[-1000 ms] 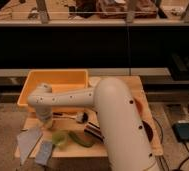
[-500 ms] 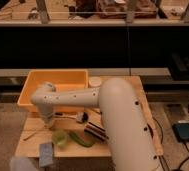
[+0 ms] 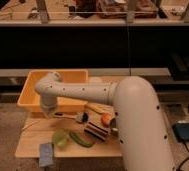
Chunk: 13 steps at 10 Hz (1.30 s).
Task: Place fork in table surface
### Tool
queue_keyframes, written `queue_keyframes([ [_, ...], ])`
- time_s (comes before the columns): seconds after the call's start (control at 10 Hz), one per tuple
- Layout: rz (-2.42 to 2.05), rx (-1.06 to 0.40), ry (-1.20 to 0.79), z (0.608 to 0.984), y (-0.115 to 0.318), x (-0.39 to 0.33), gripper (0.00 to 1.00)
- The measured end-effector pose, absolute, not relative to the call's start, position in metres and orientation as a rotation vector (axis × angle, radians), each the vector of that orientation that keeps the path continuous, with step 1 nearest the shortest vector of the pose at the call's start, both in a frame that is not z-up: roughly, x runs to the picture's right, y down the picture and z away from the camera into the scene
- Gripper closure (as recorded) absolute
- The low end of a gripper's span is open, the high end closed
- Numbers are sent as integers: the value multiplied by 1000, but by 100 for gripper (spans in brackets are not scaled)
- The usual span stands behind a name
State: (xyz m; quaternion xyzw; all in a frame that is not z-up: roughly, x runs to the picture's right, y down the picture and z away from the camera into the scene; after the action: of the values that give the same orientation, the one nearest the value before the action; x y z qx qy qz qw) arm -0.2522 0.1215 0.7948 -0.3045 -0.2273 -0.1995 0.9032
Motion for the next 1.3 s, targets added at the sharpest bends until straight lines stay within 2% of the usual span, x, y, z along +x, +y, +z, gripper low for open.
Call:
queue_keyframes([
  [0.6, -394, -534, -535, 704, 28, -238, 100],
  [1.0, -428, -458, -573, 636, -12, -233, 100],
  [1.3, -443, -447, -582, 610, -26, -233, 100],
])
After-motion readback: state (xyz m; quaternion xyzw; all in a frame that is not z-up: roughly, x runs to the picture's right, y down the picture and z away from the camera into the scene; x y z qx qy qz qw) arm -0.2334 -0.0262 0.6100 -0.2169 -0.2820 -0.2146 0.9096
